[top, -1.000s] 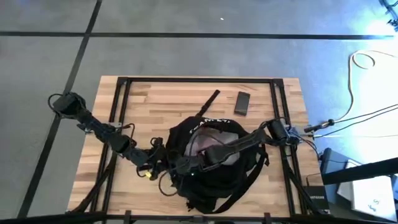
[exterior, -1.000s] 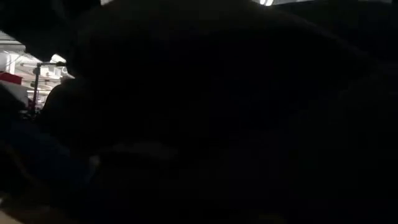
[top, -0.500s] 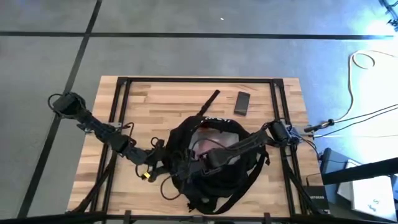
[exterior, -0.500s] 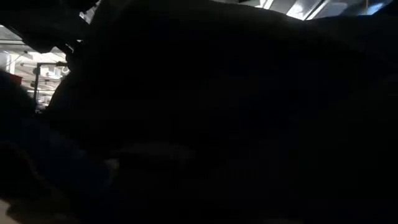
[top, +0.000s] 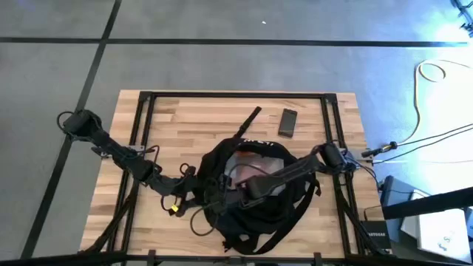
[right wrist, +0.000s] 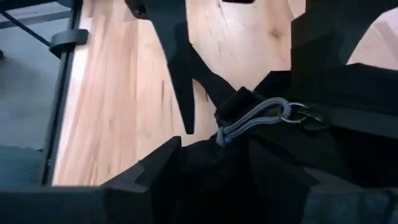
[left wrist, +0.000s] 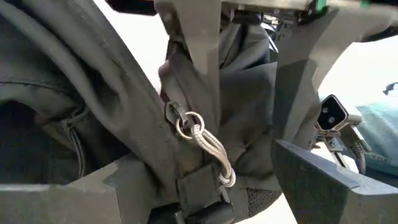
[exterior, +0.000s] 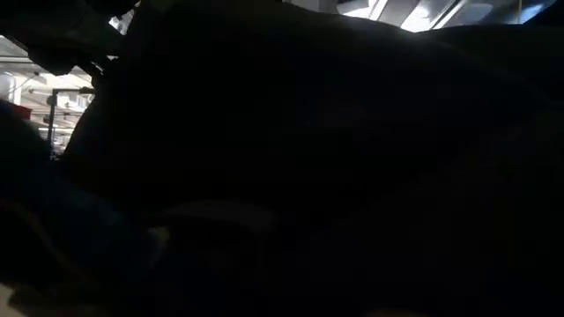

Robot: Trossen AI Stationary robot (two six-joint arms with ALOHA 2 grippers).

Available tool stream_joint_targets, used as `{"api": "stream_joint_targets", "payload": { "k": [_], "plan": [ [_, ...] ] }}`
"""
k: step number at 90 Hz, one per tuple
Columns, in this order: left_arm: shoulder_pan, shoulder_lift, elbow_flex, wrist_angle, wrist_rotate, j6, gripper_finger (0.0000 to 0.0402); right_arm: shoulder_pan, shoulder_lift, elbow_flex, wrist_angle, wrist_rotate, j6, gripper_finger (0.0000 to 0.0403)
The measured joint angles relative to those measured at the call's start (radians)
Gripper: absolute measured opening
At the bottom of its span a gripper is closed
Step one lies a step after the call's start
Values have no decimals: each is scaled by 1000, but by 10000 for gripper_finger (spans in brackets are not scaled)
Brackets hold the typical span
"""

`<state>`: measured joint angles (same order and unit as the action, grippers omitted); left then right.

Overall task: Unpack backpack
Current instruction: Close the black bag

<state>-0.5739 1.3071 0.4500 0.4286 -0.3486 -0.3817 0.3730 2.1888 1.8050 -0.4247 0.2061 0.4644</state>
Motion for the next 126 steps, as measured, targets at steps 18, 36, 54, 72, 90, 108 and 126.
{"api": "stream_joint_targets", "payload": {
  "k": [18,36,54,72,90,108,126],
  "plan": [
    [-2,0,1,-16,16,0,278,27,-23,1,47,-154,-40,172],
    [-2,0,1,-29,15,18,278,51,23,2,230,-206,-75,172],
    [-1,0,1,-32,17,13,278,12,94,1,214,-152,16,172],
    [-1,0,1,-32,32,-4,278,7,100,1,128,-121,48,172],
    [-1,0,1,-28,31,1,278,13,99,1,0,17,115,172],
    [0,0,1,-28,30,5,278,14,99,1,-16,124,118,172],
    [0,0,1,-29,27,8,278,15,97,1,-57,213,133,172]
  ]
}}
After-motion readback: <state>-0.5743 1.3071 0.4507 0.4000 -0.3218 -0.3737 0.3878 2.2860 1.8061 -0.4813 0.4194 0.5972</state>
